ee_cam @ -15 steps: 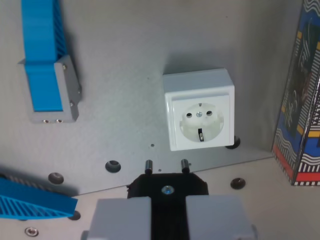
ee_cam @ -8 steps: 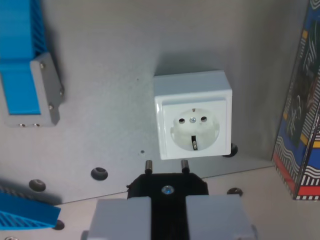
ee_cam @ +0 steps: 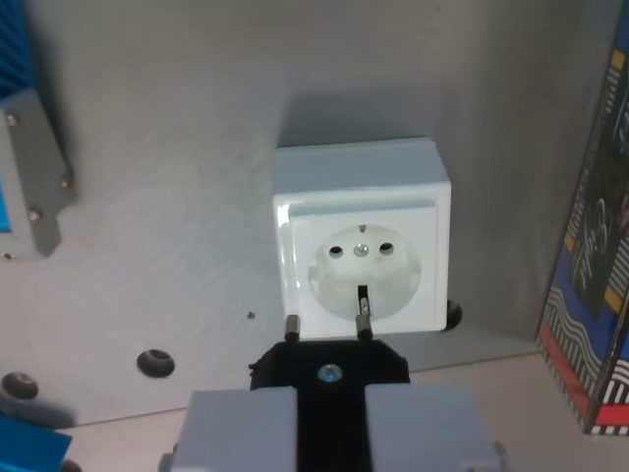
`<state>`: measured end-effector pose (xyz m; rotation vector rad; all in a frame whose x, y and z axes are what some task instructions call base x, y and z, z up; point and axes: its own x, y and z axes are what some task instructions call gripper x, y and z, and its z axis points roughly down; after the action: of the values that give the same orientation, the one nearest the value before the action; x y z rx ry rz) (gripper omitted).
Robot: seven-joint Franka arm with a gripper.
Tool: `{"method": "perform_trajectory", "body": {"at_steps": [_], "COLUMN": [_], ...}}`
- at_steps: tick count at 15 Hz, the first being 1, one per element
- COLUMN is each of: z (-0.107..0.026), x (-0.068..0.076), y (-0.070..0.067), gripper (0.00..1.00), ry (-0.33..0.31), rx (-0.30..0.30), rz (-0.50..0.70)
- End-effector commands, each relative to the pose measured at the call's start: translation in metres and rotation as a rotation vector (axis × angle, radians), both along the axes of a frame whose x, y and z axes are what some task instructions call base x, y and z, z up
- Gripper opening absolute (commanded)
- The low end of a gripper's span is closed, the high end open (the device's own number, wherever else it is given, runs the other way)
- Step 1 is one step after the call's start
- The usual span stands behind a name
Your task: Move above the white socket
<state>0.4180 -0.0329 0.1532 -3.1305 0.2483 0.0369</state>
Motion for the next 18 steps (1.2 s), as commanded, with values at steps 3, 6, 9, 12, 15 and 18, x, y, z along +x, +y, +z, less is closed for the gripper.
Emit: {"method": "perform_trajectory", "body": {"at_steps": [3,6,9,12,15,18], "z": [-0.021,-0.028,-0.035,-0.041,-0.045,-0.048], "x": [-0.009,-0.013,-0.017,-0.019,-0.021,-0.023], "y": [-0.008,-0.010,-0.011,-0.013,-0.013,-0.014], "gripper": [0.00,0.00,0.00,0.00,0.00,0.00], "ry": [-0.097,-0.101,-0.104,-0.101,-0.101,-0.104], "rx": [0.000,0.002,0.004,0.006,0.007,0.008], "rz": [0.046,0.045,0.049,0.049,0.049,0.049]}}
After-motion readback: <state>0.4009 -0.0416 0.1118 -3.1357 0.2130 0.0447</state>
